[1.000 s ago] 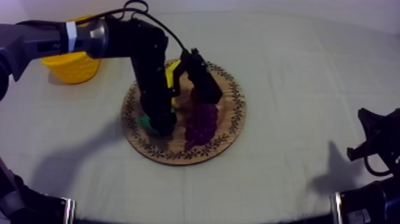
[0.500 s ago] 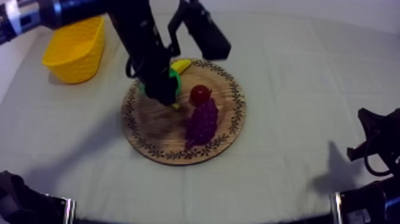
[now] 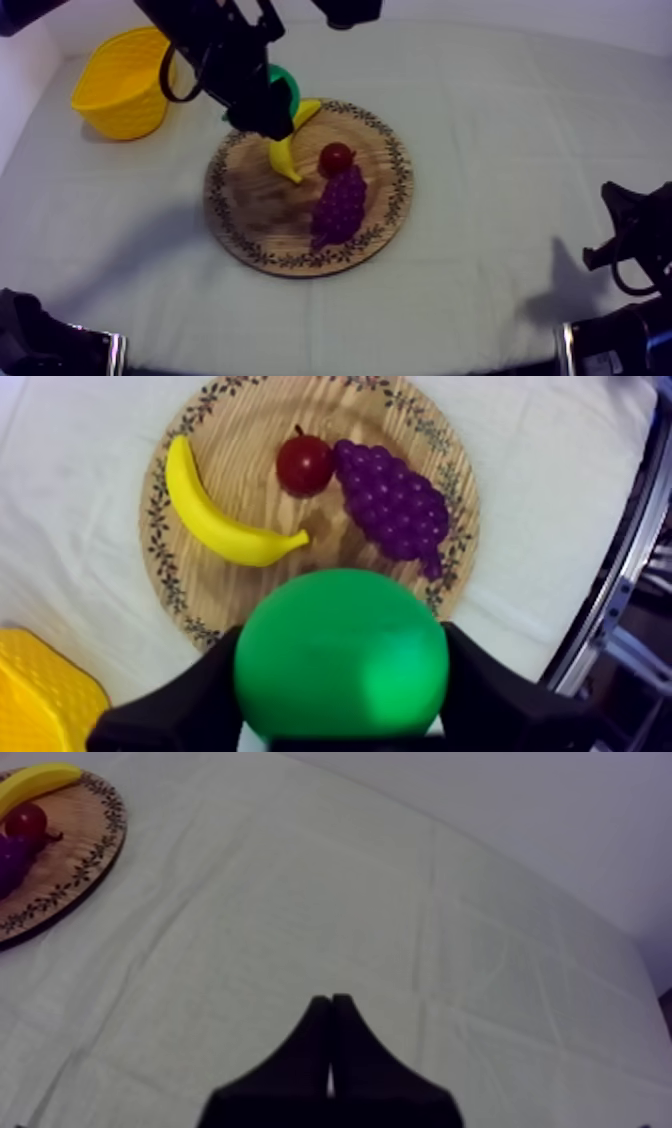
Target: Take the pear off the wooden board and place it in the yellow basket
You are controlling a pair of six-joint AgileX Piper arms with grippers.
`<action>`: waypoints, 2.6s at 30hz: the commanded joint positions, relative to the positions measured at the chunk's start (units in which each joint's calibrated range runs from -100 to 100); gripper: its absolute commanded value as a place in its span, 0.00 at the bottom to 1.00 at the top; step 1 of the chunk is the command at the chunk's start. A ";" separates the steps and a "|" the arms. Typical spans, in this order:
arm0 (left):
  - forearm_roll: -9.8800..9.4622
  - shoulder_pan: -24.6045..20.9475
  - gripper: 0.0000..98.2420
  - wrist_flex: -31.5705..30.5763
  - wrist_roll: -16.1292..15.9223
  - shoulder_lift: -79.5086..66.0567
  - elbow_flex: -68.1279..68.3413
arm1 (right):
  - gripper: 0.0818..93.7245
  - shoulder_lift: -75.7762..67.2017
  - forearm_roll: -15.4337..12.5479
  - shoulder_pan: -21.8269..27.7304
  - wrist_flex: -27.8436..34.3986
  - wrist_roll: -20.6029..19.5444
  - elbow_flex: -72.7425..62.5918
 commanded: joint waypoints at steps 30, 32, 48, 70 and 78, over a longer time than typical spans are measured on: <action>3.32 -12.76 0.41 -5.99 16.73 -3.87 0.34 | 0.00 -0.03 -0.01 0.01 0.02 -0.02 -0.02; 3.16 -14.71 0.41 -5.47 15.59 -2.81 -1.52 | 0.00 -0.03 -0.01 0.01 0.02 -0.02 -0.02; 1.60 -28.31 0.39 -1.38 9.33 13.16 -23.93 | 0.00 -0.03 -0.01 0.01 0.02 -0.02 -0.02; 1.99 -35.19 0.40 2.18 6.77 22.13 -33.63 | 0.00 -0.03 -0.01 0.01 0.02 -0.02 -0.02; 2.08 -36.02 0.40 1.14 6.04 25.72 -31.68 | 0.00 -0.03 -0.01 0.01 0.02 -0.02 -0.02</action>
